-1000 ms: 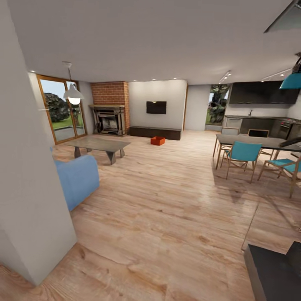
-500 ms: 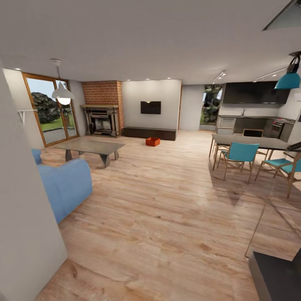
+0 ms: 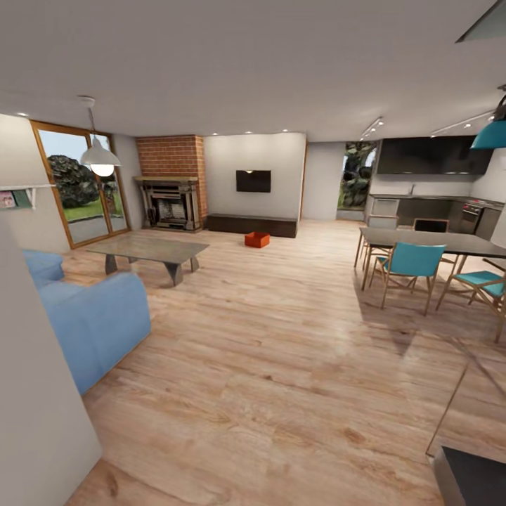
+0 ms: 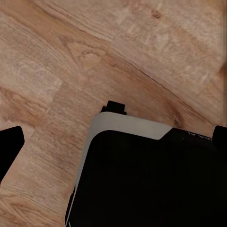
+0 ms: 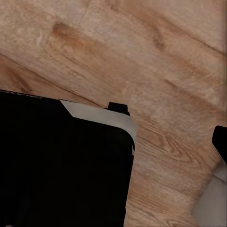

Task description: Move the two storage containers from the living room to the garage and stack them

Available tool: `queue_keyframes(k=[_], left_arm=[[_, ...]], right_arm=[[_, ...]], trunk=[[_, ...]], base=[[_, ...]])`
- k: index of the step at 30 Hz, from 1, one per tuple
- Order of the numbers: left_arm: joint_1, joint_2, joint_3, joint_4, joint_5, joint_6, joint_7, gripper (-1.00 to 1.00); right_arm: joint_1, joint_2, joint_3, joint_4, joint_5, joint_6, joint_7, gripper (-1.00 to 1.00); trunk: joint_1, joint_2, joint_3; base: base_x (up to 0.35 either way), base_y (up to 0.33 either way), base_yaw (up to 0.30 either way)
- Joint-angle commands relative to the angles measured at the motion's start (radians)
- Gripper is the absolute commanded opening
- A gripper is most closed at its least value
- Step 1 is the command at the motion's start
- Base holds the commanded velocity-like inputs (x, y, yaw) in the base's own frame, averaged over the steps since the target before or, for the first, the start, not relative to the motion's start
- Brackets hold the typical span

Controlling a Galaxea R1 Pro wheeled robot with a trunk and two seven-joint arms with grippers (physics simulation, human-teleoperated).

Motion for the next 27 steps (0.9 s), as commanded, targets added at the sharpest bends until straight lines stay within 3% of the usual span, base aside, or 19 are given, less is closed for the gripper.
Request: queue_keyframes(k=[1, 27], left_arm=[[-0.001, 0.000, -0.001, 0.000, 0.004, -0.001, 0.002, 1.00], [-0.001, 0.000, -0.001, 0.000, 0.005, -0.009, 0.002, 1.00]], right_arm=[[-0.001, 0.000, 0.006, 0.003, -0.002, -0.004, -0.005, 1.00], [-0.001, 0.001, 0.007, 0.002, 0.001, -0.006, -0.007, 1.00]], trunk=[[0.001, -0.001, -0.001], [0.001, -0.001, -0.001]], base=[[0.323, 0.000, 0.000], [0.323, 0.000, 0.000]])
